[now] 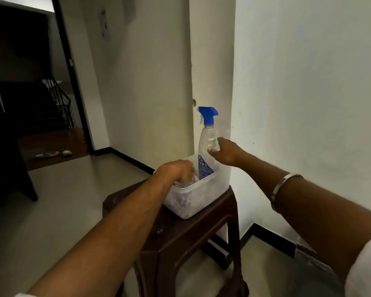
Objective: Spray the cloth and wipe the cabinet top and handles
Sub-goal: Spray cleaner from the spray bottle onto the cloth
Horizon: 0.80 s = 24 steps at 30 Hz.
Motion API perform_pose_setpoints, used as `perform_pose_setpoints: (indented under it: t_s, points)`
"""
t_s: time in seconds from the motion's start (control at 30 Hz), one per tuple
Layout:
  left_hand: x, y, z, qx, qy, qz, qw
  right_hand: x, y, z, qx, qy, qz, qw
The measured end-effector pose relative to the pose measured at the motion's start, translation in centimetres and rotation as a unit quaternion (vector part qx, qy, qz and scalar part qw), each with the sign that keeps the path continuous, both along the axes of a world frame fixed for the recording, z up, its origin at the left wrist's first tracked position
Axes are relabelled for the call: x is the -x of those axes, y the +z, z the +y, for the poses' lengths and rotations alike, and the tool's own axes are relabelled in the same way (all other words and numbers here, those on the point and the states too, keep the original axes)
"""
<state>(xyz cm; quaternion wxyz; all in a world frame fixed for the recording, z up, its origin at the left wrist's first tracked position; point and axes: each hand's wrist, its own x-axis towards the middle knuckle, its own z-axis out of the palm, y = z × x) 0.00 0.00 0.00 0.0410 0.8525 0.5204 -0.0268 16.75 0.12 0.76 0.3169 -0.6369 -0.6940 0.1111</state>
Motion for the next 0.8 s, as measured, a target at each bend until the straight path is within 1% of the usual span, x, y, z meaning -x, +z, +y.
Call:
perform_pose_setpoints:
  t_s: [0.07, 0.13, 0.23, 0.33, 0.47, 0.57, 0.63, 0.73, 0.8]
  points:
    - [0.1, -0.1, 0.4, 0.075, -0.017, 0.066, 0.995, 0.3, -0.1, 0.8, -0.007, 0.003, 0.049, 0.999]
    - [0.1, -0.2, 0.6, 0.129, -0.019, 0.127, 0.983, 0.7, -0.2, 1.5, -0.014, -0.008, 0.092, 0.996]
    - [-0.6, -0.7, 1.7, 0.154, -0.01, 0.194, 0.969, 1.0, -0.3, 2.7, -0.034, -0.033, 0.171, 0.984]
    - [-1.1, -0.9, 2.4, 0.158, 0.001, 0.213, 0.964, 1.5, -0.1, 3.8, -0.065, -0.03, 0.233, 0.97]
    - [-1.7, -0.8, 3.3, 0.179, 0.006, 0.226, 0.958, 1.9, 0.1, 4.9, -0.082, -0.035, 0.264, 0.96]
    - [-1.9, -1.5, 3.4, 0.138, 0.008, 0.235, 0.962, 1.7, 0.1, 5.3, -0.088, -0.026, 0.274, 0.957]
    - [-2.0, -2.1, 3.5, 0.116, 0.017, 0.216, 0.969, 1.5, 0.2, 5.1, -0.099, -0.015, 0.274, 0.956]
    - [-1.6, -1.8, 3.4, 0.129, -0.021, 0.217, 0.967, 1.4, 0.7, 4.4, -0.15, 0.005, 0.282, 0.948]
    - [-1.0, -1.1, 3.2, 0.141, -0.049, 0.196, 0.969, 1.3, 1.8, 3.6, -0.188, 0.024, 0.3, 0.935]
